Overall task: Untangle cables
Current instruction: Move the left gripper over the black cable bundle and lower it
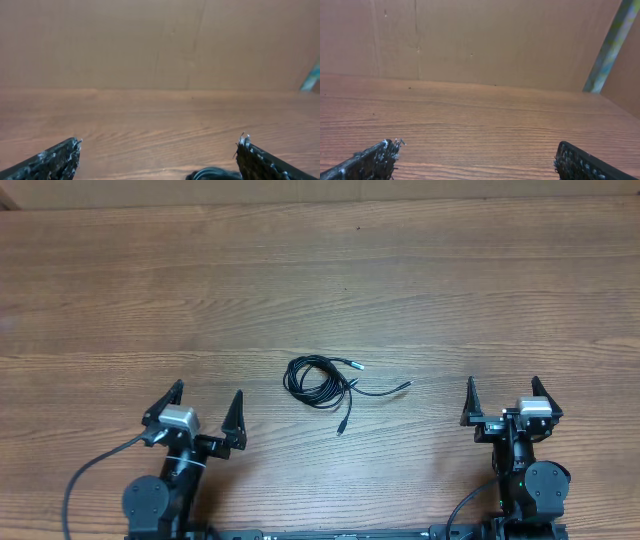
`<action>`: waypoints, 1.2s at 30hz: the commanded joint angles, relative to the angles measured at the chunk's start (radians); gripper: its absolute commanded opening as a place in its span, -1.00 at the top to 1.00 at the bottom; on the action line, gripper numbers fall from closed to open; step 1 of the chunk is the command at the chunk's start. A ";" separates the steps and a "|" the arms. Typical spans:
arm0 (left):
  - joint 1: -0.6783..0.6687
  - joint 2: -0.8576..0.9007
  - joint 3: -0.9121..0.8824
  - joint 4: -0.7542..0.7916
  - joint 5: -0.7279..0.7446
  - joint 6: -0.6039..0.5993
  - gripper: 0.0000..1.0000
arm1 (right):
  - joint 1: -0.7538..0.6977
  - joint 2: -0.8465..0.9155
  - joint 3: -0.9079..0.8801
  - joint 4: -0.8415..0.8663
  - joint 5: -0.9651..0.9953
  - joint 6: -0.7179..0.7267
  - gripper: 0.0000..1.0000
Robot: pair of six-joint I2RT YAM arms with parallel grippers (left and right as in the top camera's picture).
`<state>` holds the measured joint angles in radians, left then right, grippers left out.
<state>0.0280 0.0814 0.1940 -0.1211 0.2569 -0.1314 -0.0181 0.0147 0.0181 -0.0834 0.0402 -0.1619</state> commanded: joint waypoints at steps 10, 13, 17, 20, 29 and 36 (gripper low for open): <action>0.005 0.520 0.460 -0.117 0.083 0.024 -0.99 | -0.003 -0.012 -0.010 0.002 -0.005 -0.003 -1.00; 0.005 0.649 0.616 -0.246 0.089 0.032 -1.00 | -0.003 -0.012 -0.010 0.002 -0.005 -0.004 -0.99; 0.004 0.796 0.826 -0.455 0.088 0.089 -0.99 | -0.003 -0.012 -0.010 0.002 -0.005 -0.003 -1.00; 0.004 0.879 0.946 -0.585 0.105 0.113 -0.99 | -0.003 -0.012 -0.010 0.002 -0.005 -0.003 -1.00; 0.004 1.002 0.996 -0.636 0.360 0.101 -0.99 | -0.003 -0.012 -0.010 0.002 -0.005 -0.003 -1.00; 0.001 1.054 0.996 -0.612 0.385 0.102 -1.00 | -0.003 -0.012 -0.010 0.002 -0.005 -0.004 -1.00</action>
<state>0.0280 1.1202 1.1694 -0.7368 0.5987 -0.0486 -0.0185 0.0147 0.0181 -0.0834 0.0338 -0.1616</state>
